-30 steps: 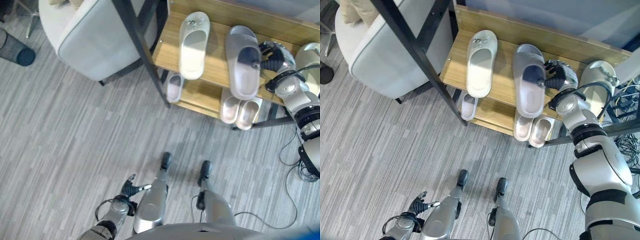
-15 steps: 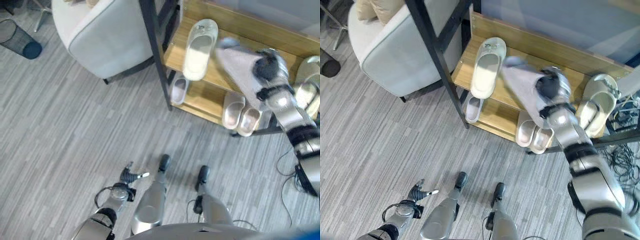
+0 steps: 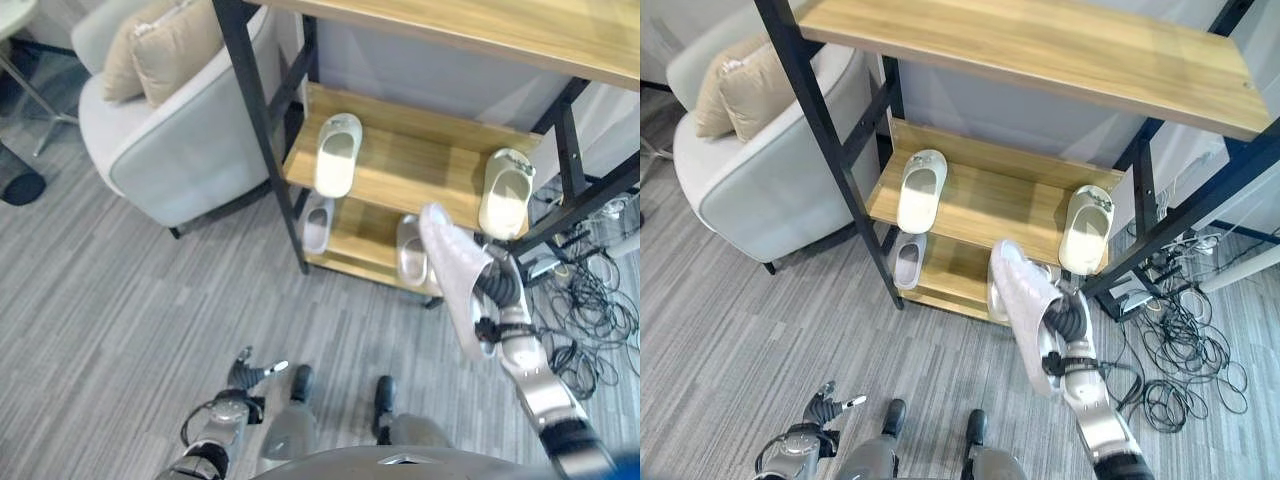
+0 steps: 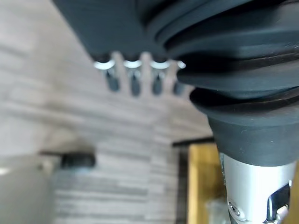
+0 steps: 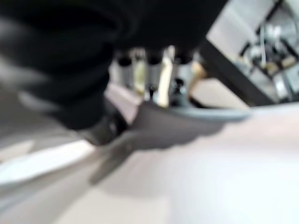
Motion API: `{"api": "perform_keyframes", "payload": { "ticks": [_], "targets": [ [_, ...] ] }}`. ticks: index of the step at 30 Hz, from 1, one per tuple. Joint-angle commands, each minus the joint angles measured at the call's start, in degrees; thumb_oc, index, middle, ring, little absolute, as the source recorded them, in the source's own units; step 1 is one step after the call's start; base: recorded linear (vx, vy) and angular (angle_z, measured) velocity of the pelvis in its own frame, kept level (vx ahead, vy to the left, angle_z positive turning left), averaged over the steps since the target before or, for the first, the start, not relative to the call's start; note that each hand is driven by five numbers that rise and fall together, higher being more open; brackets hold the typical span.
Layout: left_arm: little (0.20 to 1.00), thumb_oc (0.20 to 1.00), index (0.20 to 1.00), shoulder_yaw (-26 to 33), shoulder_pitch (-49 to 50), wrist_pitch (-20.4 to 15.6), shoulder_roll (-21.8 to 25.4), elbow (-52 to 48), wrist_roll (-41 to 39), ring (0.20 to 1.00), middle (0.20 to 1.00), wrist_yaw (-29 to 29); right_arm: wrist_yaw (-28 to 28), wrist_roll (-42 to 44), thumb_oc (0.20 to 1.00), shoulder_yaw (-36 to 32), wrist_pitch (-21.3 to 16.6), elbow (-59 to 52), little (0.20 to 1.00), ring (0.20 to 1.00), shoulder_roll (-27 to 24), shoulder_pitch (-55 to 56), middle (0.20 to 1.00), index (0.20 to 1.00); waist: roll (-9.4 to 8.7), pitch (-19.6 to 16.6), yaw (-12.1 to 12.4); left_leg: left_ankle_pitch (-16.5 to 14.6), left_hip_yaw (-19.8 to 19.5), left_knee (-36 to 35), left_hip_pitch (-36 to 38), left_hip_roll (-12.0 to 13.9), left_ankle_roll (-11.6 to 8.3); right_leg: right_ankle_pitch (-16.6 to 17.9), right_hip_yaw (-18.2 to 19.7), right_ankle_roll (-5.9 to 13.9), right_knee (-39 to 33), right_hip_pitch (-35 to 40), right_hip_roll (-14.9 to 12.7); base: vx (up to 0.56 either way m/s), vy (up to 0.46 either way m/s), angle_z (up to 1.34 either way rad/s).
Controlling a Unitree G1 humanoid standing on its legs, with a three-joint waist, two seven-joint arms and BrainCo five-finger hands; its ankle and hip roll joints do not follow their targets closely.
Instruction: Arrange the slippers neatly on the shoe rack.
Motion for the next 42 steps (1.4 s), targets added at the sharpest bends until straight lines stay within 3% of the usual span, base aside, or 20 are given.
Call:
{"api": "perform_keyframes", "payload": {
  "ticks": [1, 2, 3, 4, 6, 7, 10, 17, 18, 19, 21, 22, 24, 25, 26, 27, 33, 42],
  "targets": [
    [1.0, 1.0, 1.0, 0.8, -2.0, -1.4, 1.8, -0.2, -1.5, 1.0, 1.0, 1.0, 0.7, 0.9, 0.2, -2.3, -4.4, -4.6, 0.2, 0.2, -1.7, -1.7, 0.2, 0.2, -2.29, 1.8, 0.0, -3.6, 4.5, 9.8, -3.4, 0.7, -1.27, -10.3, -0.5, 1.15, 5.5, 3.2, -2.1, -0.07, -0.09, 0.33],
    [1.0, 1.0, 1.0, 0.9, -0.9, -1.5, 1.5, -2.3, -1.2, 1.0, 1.0, 1.7, 1.0, 1.8, 0.2, -2.8, -4.2, -4.4, 0.2, 0.2, -1.4, 0.5, 0.2, 0.2, -2.3, 2.5, -1.2, -2.9, 10.2, 13.9, -6.0, 1.7, -0.08, -11.0, -2.1, 0.35, 5.9, 4.3, -2.7, -0.05, -0.051, 0.58],
    [1.0, 1.0, 1.0, 0.9, -0.9, -1.5, 1.5, -2.4, -1.2, 1.0, 1.0, 1.7, 1.0, 1.8, 0.2, -2.8, -4.2, -4.5, 0.2, 0.2, -1.5, 0.6, 0.2, 0.2, -2.28, 2.4, -1.1, -3.1, 10.3, 14.2, -6.2, 1.8, -0.05, -11.0, -2.0, 0.36, 5.9, 4.2, -2.7, -0.05, -0.016, 0.97],
    [1.0, 1.0, 1.0, 2.5, 3.7, -2.0, 3.5, -4.1, 0.0, 1.0, 1.0, 0.9, 0.1, 2.3, 0.2, -3.6, -4.3, -1.6, 0.2, 0.2, -1.0, 0.5, 0.2, 0.2, -1.72, 3.2, -0.6, -1.9, 15.2, 15.9, -9.0, 3.4, 1.01, -11.8, -3.5, -0.01, 6.3, 4.9, -3.0, 0.01, 0.051, 1.01],
    [1.0, 1.0, 1.0, 3.4, 3.4, -2.0, 3.8, -2.1, 0.6, 1.0, 1.0, 0.5, 0.5, 2.4, 0.2, -3.4, -4.2, -1.5, 0.2, 0.2, -0.2, 1.1, 0.2, 0.2, -1.47, 3.3, -0.6, -1.4, 16.6, 14.0, -8.9, 4.3, 0.84, -12.2, -3.6, 0.16, 6.8, 5.2, -3.0, 0.1, 0.136, 0.67],
    [1.0, 1.0, 1.0, 6.1, 1.5, -1.8, 3.4, 5.0, -0.2, 1.0, 1.0, 1.2, 1.5, 4.3, 0.2, -1.4, -4.1, -0.5, 0.2, 0.2, 1.1, 0.8, 0.2, 0.2, -0.89, 3.5, -0.5, 1.3, 16.5, 6.5, -8.5, 5.9, 0.19, -11.9, -2.7, 1.25, 8.1, 4.8, -3.2, 0.25, 0.247, 0.39],
    [1.0, 1.0, 1.0, 7.5, 2.1, -0.3, 3.2, 11.1, 3.8, 1.0, 1.0, 1.5, 4.5, 4.9, 0.2, 0.1, -3.8, -0.3, 0.2, 0.2, 1.2, 2.1, 0.2, 0.2, -1.65, 0.5, -1.5, 0.3, 17.4, 4.1, -6.1, 3.4, 1.4, -10.7, -0.4, 3.22, 7.0, 6.5, -5.1, 0.45, 0.387, -0.1],
    [1.0, 1.0, 1.0, 7.7, 0.4, -0.6, 5.1, 11.3, 5.8, 1.0, 1.0, 1.7, 6.0, 4.9, 0.2, 2.0, -3.2, 1.9, 0.2, 0.2, 0.6, -1.3, 0.2, 0.2, -2.93, -0.5, -0.5, -4.8, 19.6, 8.0, -6.5, 0.2, 3.72, -6.6, 3.6, 6.38, 4.5, 5.5, -9.2, 0.15, 0.238, -0.41],
    [1.0, 1.0, 1.0, 6.5, -0.3, -0.7, 6.1, 10.5, 7.4, 1.0, 1.0, 2.1, 5.8, 4.8, 0.2, 2.0, -2.9, 2.5, 0.2, 0.2, 0.7, -1.8, 0.2, 0.2, -2.91, -0.7, -0.3, -6.0, 19.8, 8.3, -6.4, -0.9, 4.67, -6.0, 4.0, 7.07, 5.6, 4.7, -10.2, 0.18, 0.471, -0.19],
    [1.0, 1.0, 1.0, 4.3, -1.0, -0.9, 6.8, 8.8, 10.6, 1.0, 1.0, 2.7, 6.0, 4.5, 0.2, 1.4, -2.6, 4.0, 0.2, 0.2, 0.8, -1.5, 0.2, 0.2, -2.37, -0.6, -1.0, -7.3, 20.0, 7.6, -4.7, -3.2, 6.41, -0.7, 4.5, 8.38, 12.3, 1.6, -12.6, 0.14, 0.475, -0.22],
    [1.0, 1.0, 1.0, 4.3, -3.1, -0.6, 7.6, 9.6, 10.3, 1.0, 1.0, 1.9, 5.7, 4.5, 0.2, 1.3, -2.8, 4.9, 0.2, 0.2, 1.4, -0.9, 0.2, 0.2, -1.3, 0.0, -2.2, -8.3, 19.4, 7.1, -2.6, -4.2, 7.64, 1.8, 6.3, 8.11, 19.9, -1.2, -13.2, 0.18, 0.336, 0.26],
    [1.0, 1.0, 1.0, 4.0, -3.1, -0.9, 6.9, 8.6, 9.8, 1.0, 1.0, 2.3, 5.7, 4.6, 0.2, 1.2, -2.3, 6.2, 0.2, 0.2, 2.0, 0.4, 0.2, 0.2, -0.45, -0.2, -3.0, -9.3, 18.5, 5.9, 0.5, -4.8, 7.45, 0.0, 5.9, 7.16, 16.8, -3.1, -13.0, 0.26, 0.136, 0.33],
    [1.0, 1.0, 1.0, 3.2, -2.5, -1.1, 5.6, 8.4, 9.7, 1.0, 1.0, 2.1, 5.3, 4.4, 0.2, 1.5, -1.8, 7.5, 0.2, 0.2, 2.0, -0.9, 0.2, 0.2, -0.78, 1.1, -3.4, -10.5, 18.2, 6.3, 2.3, -4.8, 6.72, 1.8, 3.2, 8.13, 7.6, -5.6, -14.4, 0.18, -0.088, 0.04],
    [1.0, 1.0, 1.0, 3.2, -2.6, -1.1, 5.5, 8.4, 9.7, 1.0, 1.0, 2.1, 5.3, 4.4, 0.2, 1.5, -1.8, 7.5, 0.2, 0.2, 2.0, -1.0, 0.2, 0.2, -0.66, 1.2, -3.4, -10.7, 18.1, 6.4, 2.5, -4.7, 6.67, 1.9, 3.1, 8.12, 7.3, -5.2, -14.3, 0.09, -0.13, 0.18],
    [1.0, 1.0, 1.0, 3.1, -2.6, -1.0, 5.3, 8.6, 9.7, 1.0, 1.0, 1.9, 5.0, 4.0, 0.2, 1.5, -1.7, 8.3, 0.2, 0.2, 1.8, -1.6, 0.2, 0.2, -0.74, 1.8, -3.6, -11.1, 17.8, 7.3, 2.6, -4.6, 6.45, 2.3, 3.5, 8.64, 5.5, -5.7, -14.4, 0.06, -0.131, 0.22],
    [1.0, 1.0, 1.0, 2.2, -2.5, -1.2, 5.1, 8.2, 10.9, 1.0, 1.0, 1.8, 5.1, 4.1, 0.2, 1.0, -1.6, 7.7, 0.2, 0.2, 1.8, -0.7, 0.2, 0.2, -1.96, 2.1, -4.0, -12.5, 17.0, 10.4, 1.8, -5.3, 6.16, 2.0, 6.3, 9.12, 3.0, -4.2, -14.5, 0.08, -0.168, 0.16],
    [1.0, 1.0, 1.0, 1.9, -1.5, -1.3, 4.0, 9.0, 10.8, 1.0, 1.0, 1.7, 5.5, 3.8, 0.2, 0.6, -2.0, 7.9, 0.2, 0.2, -0.4, 0.3, 0.2, 0.2, -2.62, 2.0, -4.0, -12.7, 16.2, 14.2, -2.4, -3.8, 4.86, 1.9, 7.4, 8.37, 5.0, -5.1, -13.0, -0.01, -0.158, 0.42],
    [1.0, 1.0, 1.0, 0.2, -6.0, -2.0, 5.3, 7.8, 8.7, 1.0, 1.0, 2.8, 4.3, 6.2, 0.2, 0.7, -2.9, 9.2, 0.2, 0.2, -1.9, -3.3, 0.2, 0.2, -2.15, 6.6, -5.1, -12.0, 14.6, 20.6, -12.5, -1.0, 3.51, -1.7, 9.4, 6.46, 15.6, -16.1, -11.3, -0.11, -0.08, -0.13]
  ]
}}
